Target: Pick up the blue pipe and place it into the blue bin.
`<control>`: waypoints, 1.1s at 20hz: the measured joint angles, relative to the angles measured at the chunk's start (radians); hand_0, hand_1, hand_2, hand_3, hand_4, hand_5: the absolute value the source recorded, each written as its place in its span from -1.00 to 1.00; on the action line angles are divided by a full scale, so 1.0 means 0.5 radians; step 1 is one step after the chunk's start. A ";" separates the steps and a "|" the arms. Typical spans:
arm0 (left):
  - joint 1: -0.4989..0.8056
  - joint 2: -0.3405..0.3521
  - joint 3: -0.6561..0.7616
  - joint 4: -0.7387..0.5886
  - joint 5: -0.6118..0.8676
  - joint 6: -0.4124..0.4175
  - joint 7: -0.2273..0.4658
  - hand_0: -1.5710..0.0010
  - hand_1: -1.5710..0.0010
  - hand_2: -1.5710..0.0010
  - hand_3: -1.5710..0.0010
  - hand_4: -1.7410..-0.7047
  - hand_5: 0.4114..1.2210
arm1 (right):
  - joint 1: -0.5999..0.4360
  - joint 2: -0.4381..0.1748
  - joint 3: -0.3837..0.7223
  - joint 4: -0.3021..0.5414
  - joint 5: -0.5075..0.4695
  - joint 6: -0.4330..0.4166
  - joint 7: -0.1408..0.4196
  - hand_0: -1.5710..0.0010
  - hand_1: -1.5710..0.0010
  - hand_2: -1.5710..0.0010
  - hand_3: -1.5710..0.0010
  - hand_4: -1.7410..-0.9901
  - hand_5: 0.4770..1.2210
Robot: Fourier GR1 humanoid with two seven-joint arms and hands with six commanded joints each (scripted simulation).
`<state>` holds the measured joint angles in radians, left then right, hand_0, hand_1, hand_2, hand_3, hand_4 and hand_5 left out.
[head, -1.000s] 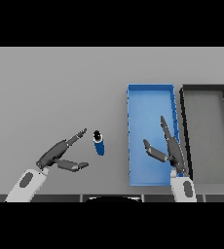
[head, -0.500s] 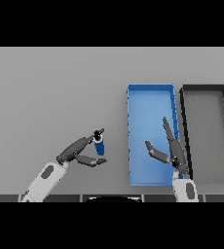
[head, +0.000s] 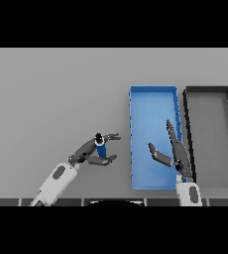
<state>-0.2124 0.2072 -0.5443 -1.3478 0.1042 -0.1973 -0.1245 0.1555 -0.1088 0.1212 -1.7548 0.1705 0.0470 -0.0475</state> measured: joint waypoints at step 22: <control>-0.102 -0.126 -0.089 -0.437 0.031 0.121 0.110 -0.99 -0.99 -0.99 -0.90 -0.99 0.99 | -0.006 -0.025 -0.021 -0.008 0.013 -0.012 -0.031 1.00 1.00 1.00 1.00 0.61 -0.66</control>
<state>-0.2633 0.1442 -0.5889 -1.5664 0.1195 -0.1368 -0.0695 0.1525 -0.1216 0.1105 -1.7586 0.1771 0.0411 -0.0629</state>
